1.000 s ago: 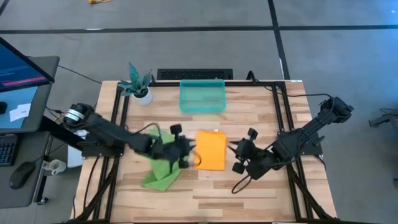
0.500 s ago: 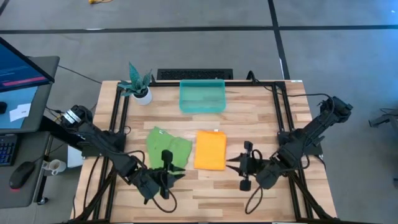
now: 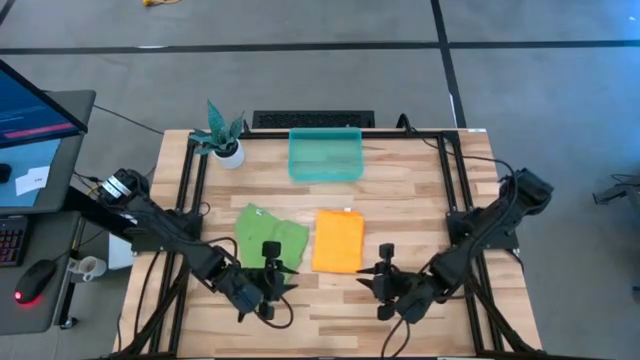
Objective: Roll microfiber towels into tight, uniform cylinder then place into a basket
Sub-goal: Roll the orange microfiber cloth
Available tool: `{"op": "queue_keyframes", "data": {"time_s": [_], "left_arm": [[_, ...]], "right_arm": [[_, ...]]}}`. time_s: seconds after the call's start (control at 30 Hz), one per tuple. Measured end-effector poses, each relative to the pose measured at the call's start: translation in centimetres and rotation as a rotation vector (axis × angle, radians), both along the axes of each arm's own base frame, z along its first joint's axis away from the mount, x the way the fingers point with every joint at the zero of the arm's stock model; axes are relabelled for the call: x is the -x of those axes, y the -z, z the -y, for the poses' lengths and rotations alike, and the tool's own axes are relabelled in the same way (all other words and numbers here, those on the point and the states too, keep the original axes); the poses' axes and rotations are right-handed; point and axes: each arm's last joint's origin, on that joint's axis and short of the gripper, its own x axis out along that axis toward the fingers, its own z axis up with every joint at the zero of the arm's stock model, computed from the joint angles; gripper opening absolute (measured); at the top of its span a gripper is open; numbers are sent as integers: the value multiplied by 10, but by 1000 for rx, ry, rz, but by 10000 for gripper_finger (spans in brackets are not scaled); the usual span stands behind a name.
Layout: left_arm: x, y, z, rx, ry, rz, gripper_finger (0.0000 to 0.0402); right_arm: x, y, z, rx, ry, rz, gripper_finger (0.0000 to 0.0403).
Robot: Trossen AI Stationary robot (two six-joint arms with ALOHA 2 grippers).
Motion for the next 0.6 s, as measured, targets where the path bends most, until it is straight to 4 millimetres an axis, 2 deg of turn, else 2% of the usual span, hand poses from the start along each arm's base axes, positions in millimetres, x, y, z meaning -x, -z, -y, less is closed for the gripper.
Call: {"op": "queue_keyframes", "data": {"time_s": [0.13, 0.3, 0.6], "left_arm": [[-2, 1, -4, 13, 11, -24, 156], [-5, 3, -7, -9, 9, -30, 163], [-21, 36, -4, -143, 45, -100, 164]], "right_arm": [[-7, 3, 5, 0, 26, 1, 108], [-12, 3, 10, -29, 31, -9, 108], [-13, 3, 9, -78, 13, -17, 108]]}}
